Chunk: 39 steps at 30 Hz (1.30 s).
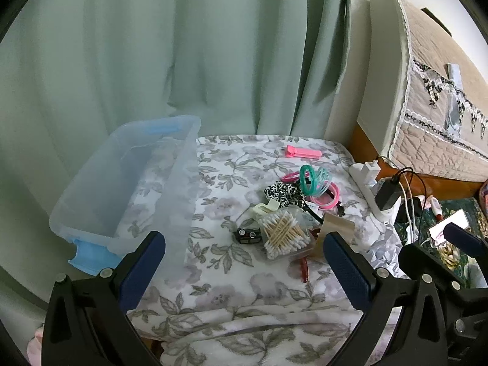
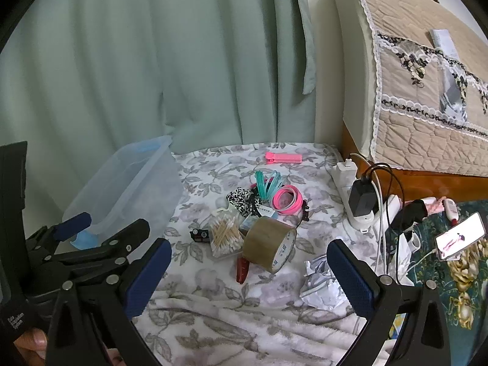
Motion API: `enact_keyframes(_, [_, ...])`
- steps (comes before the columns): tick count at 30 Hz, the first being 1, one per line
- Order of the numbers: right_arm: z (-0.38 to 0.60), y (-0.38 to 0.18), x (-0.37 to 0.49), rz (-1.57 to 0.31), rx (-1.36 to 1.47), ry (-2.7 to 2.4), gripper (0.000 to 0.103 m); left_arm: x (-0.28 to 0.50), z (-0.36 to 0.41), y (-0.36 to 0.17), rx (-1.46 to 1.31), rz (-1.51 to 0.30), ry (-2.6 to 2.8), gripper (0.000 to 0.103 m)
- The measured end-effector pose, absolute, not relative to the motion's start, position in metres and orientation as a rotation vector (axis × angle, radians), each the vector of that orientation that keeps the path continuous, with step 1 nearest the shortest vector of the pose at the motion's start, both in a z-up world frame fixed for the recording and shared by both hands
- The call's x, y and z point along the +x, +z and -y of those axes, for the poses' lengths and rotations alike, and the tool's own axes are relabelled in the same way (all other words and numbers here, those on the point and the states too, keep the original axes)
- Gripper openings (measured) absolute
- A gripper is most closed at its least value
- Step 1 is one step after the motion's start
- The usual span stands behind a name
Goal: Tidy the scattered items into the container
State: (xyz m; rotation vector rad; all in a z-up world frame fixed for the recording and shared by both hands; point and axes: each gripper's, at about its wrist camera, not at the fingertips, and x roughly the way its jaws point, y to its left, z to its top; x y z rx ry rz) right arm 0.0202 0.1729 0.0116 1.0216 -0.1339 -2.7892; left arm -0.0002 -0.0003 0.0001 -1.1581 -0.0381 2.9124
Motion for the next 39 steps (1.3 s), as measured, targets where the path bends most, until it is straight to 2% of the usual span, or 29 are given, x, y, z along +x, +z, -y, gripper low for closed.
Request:
enact_keyframes(9, [-0.172, 0.011, 0.017, 0.106, 1.024, -2.798, 0.103, -0.002, 0.002, 0.001, -1.135, -0.041, 2.934, 0.103])
enact_keyframes(23, [-0.174, 0.009, 0.016, 0.112, 1.045, -2.802, 0.103, -0.014, 0.006, -0.007, -1.166, 0.022, 2.895, 0.103])
enact_keyframes(39, [-0.175, 0.003, 0.012, 0.125, 1.069, -2.794, 0.103, -0.014, 0.002, -0.011, -1.146, -0.037, 2.920, 0.103])
